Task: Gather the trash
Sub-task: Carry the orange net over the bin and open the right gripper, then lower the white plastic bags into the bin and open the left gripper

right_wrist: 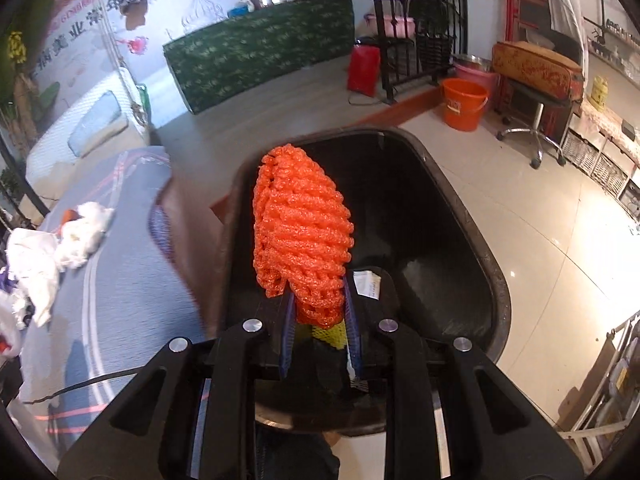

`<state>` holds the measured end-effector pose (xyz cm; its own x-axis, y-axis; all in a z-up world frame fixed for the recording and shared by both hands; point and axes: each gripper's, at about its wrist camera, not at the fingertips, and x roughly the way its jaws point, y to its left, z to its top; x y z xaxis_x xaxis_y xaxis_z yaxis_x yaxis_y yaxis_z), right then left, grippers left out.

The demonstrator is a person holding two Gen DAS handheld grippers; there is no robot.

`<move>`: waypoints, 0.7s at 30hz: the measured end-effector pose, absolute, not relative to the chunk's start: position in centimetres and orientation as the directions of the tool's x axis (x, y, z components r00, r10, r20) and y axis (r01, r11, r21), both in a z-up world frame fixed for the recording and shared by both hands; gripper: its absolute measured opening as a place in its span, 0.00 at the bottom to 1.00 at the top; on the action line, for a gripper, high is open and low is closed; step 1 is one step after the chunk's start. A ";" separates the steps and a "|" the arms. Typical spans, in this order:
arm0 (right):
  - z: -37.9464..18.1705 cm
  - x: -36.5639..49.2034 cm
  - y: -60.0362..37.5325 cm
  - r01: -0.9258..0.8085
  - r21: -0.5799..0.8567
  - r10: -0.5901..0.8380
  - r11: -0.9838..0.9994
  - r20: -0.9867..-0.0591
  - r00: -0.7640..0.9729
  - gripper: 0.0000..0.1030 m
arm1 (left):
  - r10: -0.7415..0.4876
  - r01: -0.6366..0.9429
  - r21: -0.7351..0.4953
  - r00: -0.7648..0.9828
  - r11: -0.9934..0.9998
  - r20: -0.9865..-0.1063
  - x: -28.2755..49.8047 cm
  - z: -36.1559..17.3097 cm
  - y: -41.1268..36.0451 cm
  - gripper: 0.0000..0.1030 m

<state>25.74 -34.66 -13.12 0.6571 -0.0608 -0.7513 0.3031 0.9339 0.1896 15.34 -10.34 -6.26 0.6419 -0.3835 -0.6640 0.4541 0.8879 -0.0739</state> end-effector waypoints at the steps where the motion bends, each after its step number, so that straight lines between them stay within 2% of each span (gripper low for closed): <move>1: -13.6 26.2 -34.8 0.309 0.186 -0.060 0.933 -0.764 0.642 0.22 | -0.384 0.457 -0.072 0.641 0.886 -0.665 15.4 -6.2 -10.7 0.21; 4: -14.4 26.7 -35.6 0.318 0.189 -0.056 0.929 -0.778 0.626 0.30 | -0.391 0.470 -0.067 0.637 0.880 -0.665 15.4 -6.3 -11.3 0.21; 5: -14.6 26.8 -35.6 0.322 0.183 -0.062 0.929 -0.781 0.622 0.37 | -0.391 0.473 -0.064 0.636 0.879 -0.666 15.4 -6.3 -11.6 0.21; 6: -14.8 26.9 -35.6 0.326 0.174 -0.069 0.929 -0.786 0.615 0.50 | -0.393 0.476 -0.064 0.634 0.877 -0.667 15.5 -6.3 -11.6 0.21; 8: -15.0 26.9 -35.6 0.335 0.171 -0.075 0.927 -0.789 0.610 0.64 | -0.400 0.487 -0.065 0.625 0.871 -0.671 15.7 -6.4 -11.9 0.21; 9: -14.9 26.6 -35.4 0.333 0.172 -0.076 0.927 -0.783 0.617 0.66 | -0.400 0.491 -0.063 0.623 0.869 -0.672 15.7 -6.4 -12.0 0.21; 21: -13.3 21.5 -35.0 0.331 0.223 -0.072 0.917 -0.723 0.687 0.73 | -0.473 0.598 -0.074 0.546 0.798 -0.692 18.8 -6.5 -16.9 0.21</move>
<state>21.54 -35.01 -13.28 0.6867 -0.0721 -0.7234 0.3310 0.9169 0.2229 18.76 -16.93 -6.49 0.5457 -0.4732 -0.6915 0.5980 0.7981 -0.0742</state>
